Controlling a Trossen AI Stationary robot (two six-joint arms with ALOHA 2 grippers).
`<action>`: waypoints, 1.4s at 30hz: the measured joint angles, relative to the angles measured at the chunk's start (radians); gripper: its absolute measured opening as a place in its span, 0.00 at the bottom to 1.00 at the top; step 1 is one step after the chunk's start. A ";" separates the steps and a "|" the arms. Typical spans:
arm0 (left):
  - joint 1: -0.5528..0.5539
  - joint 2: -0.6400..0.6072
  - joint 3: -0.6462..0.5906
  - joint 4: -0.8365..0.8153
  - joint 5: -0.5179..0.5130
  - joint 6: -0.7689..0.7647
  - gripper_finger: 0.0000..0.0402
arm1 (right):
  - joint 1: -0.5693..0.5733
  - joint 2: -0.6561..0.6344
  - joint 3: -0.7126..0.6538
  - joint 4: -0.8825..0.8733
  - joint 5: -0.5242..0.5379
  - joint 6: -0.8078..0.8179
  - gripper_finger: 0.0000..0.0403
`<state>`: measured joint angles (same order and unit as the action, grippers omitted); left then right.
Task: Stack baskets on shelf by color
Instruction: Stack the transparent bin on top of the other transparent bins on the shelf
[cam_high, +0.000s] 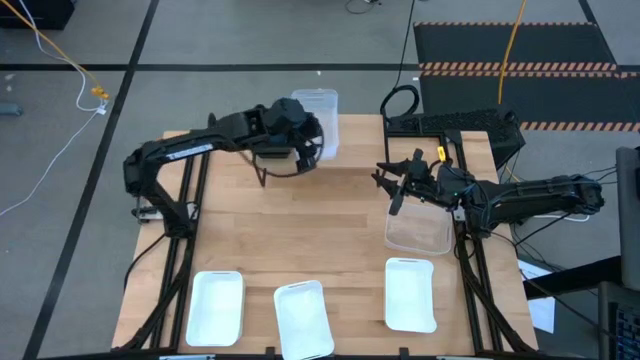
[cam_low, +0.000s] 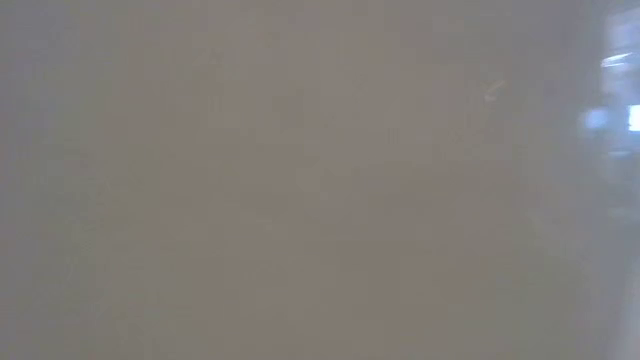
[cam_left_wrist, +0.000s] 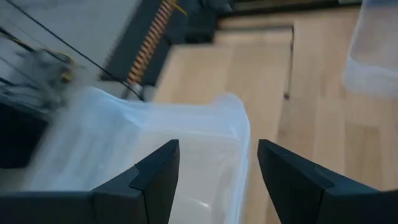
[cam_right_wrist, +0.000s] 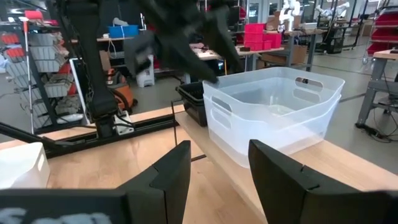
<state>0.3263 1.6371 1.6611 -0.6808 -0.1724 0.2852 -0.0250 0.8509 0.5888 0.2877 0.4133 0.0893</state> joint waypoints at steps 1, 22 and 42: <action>-0.013 -0.022 0.000 0.004 -0.026 0.000 0.54 | 0.000 0.000 0.000 0.001 0.000 0.000 0.38; -0.494 -0.205 0.001 -0.235 -0.345 -0.484 0.54 | 0.001 0.153 0.000 0.673 -0.437 -0.122 0.38; -0.573 -0.072 -0.001 -0.053 -0.320 -0.280 0.54 | 0.093 0.198 0.001 0.513 -0.457 -0.007 0.38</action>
<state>-0.2468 1.5648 1.6606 -0.7337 -0.4924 0.0055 0.0682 1.0491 0.5898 0.8004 -0.0433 0.0823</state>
